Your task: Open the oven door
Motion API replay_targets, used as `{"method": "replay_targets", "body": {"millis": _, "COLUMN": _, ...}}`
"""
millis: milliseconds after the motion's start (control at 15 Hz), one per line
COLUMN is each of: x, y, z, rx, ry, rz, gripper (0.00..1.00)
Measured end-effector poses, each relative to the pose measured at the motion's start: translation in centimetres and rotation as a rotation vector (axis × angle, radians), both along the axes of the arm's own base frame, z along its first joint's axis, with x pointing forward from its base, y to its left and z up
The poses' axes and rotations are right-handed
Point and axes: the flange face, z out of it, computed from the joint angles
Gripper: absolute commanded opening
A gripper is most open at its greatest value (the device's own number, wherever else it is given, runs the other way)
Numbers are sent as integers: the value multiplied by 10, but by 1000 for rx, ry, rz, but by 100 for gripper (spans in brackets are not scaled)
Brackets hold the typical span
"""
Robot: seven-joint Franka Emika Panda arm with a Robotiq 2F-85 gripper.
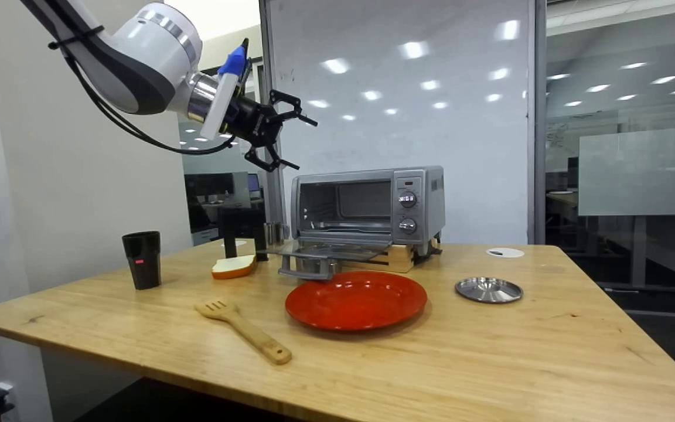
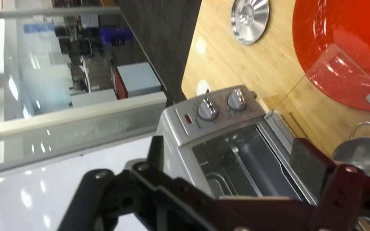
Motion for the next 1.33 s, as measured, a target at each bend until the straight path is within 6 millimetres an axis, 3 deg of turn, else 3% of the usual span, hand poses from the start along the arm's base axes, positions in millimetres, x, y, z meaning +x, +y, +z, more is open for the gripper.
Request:
{"method": "replay_targets", "body": {"millis": 333, "x": -6, "y": -16, "z": -20, "rx": 74, "ry": 64, "rz": -293, "gripper": 100}}
{"method": "replay_targets", "body": {"millis": 667, "x": -8, "y": -16, "z": -37, "rx": 304, "ry": 184, "rz": -464, "gripper": 100}}
{"method": "replay_targets", "body": {"millis": 1333, "x": 18, "y": -15, "z": -13, "rx": 816, "ry": 126, "rz": -319, "gripper": 100}}
